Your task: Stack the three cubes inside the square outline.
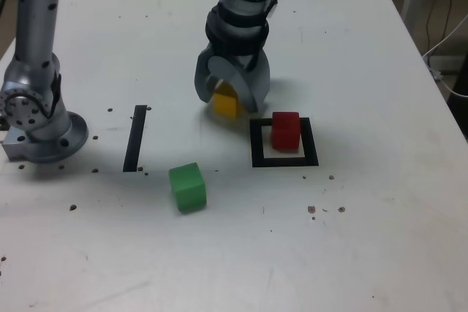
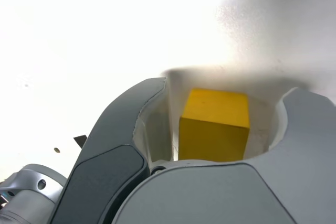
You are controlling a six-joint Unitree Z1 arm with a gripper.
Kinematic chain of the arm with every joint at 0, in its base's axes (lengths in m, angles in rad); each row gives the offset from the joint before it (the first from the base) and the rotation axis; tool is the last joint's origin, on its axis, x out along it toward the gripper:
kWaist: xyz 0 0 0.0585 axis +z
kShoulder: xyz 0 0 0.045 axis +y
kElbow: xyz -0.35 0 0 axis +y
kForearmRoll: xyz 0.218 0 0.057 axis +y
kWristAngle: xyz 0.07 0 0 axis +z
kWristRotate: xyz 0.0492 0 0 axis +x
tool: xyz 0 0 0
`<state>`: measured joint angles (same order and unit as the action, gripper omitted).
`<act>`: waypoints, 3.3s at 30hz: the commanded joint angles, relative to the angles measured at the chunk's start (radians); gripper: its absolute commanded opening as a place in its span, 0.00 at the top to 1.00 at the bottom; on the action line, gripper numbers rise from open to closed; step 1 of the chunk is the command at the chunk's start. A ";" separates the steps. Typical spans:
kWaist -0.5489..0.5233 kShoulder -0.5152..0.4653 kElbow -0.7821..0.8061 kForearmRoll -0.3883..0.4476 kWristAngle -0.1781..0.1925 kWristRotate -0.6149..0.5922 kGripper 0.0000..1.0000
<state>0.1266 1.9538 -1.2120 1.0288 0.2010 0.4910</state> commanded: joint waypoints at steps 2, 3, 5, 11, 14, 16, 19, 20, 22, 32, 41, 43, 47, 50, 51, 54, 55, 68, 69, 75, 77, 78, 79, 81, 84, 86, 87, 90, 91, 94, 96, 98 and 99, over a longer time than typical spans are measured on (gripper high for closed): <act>-0.006 0.005 0.005 -0.007 -0.005 0.001 0.70; -0.007 0.005 0.006 -0.010 -0.005 0.001 0.73; -0.007 0.006 0.006 -0.012 -0.003 0.001 0.78; -0.007 0.006 -0.002 0.006 0.000 -0.003 0.87; -0.007 0.002 -0.012 0.023 -0.003 -0.007 0.91; -0.007 -0.001 -0.022 0.037 -0.006 -0.009 0.92; -0.015 -0.008 -0.050 0.072 -0.012 -0.014 0.94; -0.020 -0.010 -0.064 0.089 -0.014 -0.017 0.94; -0.036 -0.016 -0.102 0.132 -0.016 -0.028 0.94; -0.123 -0.015 -0.376 0.362 -0.076 -0.229 0.94; -0.175 0.050 -0.494 0.394 -0.119 -0.377 0.94; -0.177 0.068 -0.498 0.391 -0.121 -0.378 0.94; -0.181 0.082 -0.492 0.383 -0.110 -0.389 0.94; -0.186 0.087 -0.490 0.376 -0.103 -0.397 0.94; -0.187 0.088 -0.490 0.374 -0.102 -0.399 0.94; -0.191 0.094 -0.489 0.368 -0.101 -0.404 0.94; -0.193 0.096 -0.489 0.366 -0.101 -0.406 0.94; -0.224 0.122 -0.467 0.306 -0.104 -0.447 0.94; -0.224 0.122 -0.467 0.305 -0.104 -0.448 0.94; -0.225 0.119 -0.471 0.304 -0.092 -0.448 0.93; -0.225 0.119 -0.471 0.304 -0.085 -0.448 0.93; -0.224 0.119 -0.470 0.303 -0.083 -0.448 0.93; -0.224 0.120 -0.469 0.303 -0.081 -0.448 0.92; -0.224 0.122 -0.468 0.302 -0.080 -0.448 0.91; -0.223 0.128 -0.464 0.297 -0.085 -0.448 0.89; -0.223 0.130 -0.461 0.291 -0.088 -0.448 0.88; -0.223 0.130 -0.460 0.287 -0.089 -0.449 0.88; -0.222 0.130 -0.454 0.276 -0.089 -0.449 0.88; -0.222 0.130 -0.451 0.271 -0.089 -0.450 0.88; -0.220 0.131 -0.442 0.258 -0.090 -0.452 0.87; -0.220 0.132 -0.435 0.252 -0.090 -0.454 0.84; -0.220 0.132 -0.428 0.250 -0.091 -0.456 0.80; -0.220 0.132 -0.425 0.250 -0.091 -0.457 0.78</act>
<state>-0.0949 2.0817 -1.6442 1.2789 0.1113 0.0367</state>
